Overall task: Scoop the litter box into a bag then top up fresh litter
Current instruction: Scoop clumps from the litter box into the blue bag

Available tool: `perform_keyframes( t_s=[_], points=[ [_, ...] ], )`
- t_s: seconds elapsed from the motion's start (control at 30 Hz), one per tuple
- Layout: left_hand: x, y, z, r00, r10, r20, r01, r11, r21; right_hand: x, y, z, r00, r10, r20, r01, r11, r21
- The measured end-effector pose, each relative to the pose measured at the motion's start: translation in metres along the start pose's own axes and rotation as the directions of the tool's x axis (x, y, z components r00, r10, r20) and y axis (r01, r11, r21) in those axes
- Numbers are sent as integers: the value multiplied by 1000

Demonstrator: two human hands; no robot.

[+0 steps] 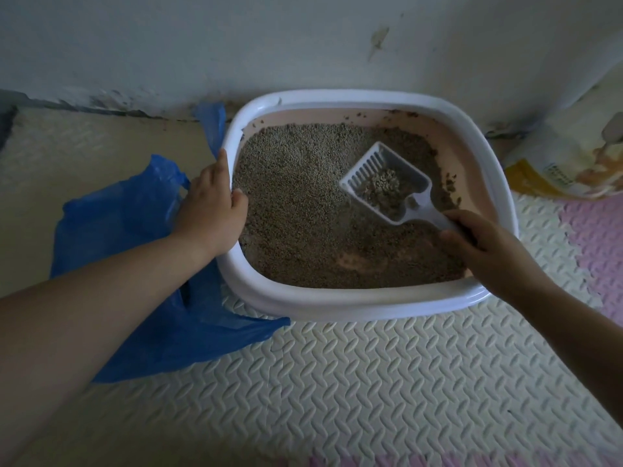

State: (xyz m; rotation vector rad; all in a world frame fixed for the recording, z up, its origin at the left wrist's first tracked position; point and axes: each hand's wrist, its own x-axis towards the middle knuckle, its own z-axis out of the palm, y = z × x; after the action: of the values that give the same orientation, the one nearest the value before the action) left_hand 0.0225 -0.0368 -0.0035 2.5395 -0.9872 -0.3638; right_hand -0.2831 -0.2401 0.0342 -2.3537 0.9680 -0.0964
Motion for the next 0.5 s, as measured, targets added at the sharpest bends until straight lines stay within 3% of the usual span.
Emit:
perform_keyframes(
  t_s=[0.27, 0.43, 0.5],
  points=[
    [-1, 1, 0, 1000, 1, 4, -1, 1000, -4, -1, 0, -4, 999, -29, -26, 28, 1000, -9],
    [-2, -1, 1, 1000, -2, -11, 2, 999, -40, 7, -2, -5, 994, -98, 56, 100, 994, -38],
    [-2, -2, 2, 1000, -10, -17, 9, 995, -97, 15, -7, -6, 978, -147, 151, 161, 983, -88]
  ],
)
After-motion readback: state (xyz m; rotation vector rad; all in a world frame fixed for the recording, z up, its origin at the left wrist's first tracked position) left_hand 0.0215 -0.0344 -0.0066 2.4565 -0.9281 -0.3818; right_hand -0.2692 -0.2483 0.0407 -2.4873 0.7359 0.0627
